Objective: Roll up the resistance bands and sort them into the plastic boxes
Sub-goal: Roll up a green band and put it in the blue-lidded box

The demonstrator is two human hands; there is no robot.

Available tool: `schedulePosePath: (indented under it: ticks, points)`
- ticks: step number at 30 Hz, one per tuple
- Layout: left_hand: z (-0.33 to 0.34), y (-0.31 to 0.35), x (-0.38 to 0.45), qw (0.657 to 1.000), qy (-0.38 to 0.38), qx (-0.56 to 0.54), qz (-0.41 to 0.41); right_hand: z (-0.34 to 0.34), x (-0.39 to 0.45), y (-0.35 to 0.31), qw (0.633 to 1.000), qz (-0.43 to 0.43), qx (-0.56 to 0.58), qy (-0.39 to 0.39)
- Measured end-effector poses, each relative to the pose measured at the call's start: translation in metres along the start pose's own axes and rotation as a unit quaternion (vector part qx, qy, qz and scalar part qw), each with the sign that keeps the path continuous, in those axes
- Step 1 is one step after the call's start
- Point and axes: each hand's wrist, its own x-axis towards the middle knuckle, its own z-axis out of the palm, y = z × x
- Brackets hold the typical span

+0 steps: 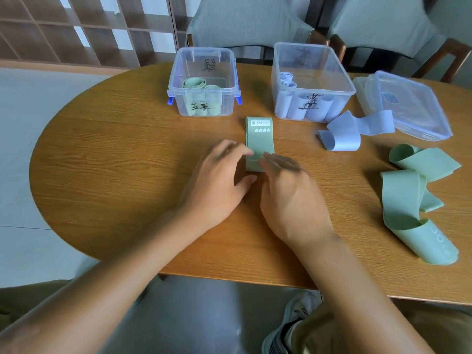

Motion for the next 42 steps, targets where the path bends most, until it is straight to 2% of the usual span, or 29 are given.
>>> schedulePosePath:
  ticks: [9,12,15,19,31,34,38,42]
  points:
    - [0.008,0.0,0.016,0.999,0.022,-0.034,0.0,0.005,0.015,0.004,0.998,0.029,0.04,-0.039]
    - [0.008,-0.001,0.019,0.998,0.034,-0.047,-0.01,0.003,0.011,0.002,0.987,0.107,0.119,-0.013]
    - [0.009,0.0,0.016,0.998,0.044,-0.051,-0.012,-0.006,0.001,-0.003,0.958,0.208,0.195,0.023]
    - [0.008,0.004,0.004,0.997,0.055,-0.052,-0.007,-0.02,-0.011,-0.005,0.924,0.278,0.262,0.026]
    - [0.002,0.032,-0.035,0.995,0.085,-0.042,-0.042,-0.034,-0.049,-0.008,0.895,0.301,0.327,0.036]
    - [0.006,0.042,-0.043,0.989,0.103,-0.066,-0.083,-0.036,-0.052,-0.009,0.901,0.291,0.32,0.037]
    - [0.007,0.057,-0.051,0.966,0.09,-0.17,-0.175,-0.036,-0.052,-0.01,0.901,0.283,0.325,0.049]
    - [0.005,0.067,-0.059,0.968,0.059,-0.15,-0.191,-0.036,-0.051,-0.012,0.899,0.282,0.331,0.051]
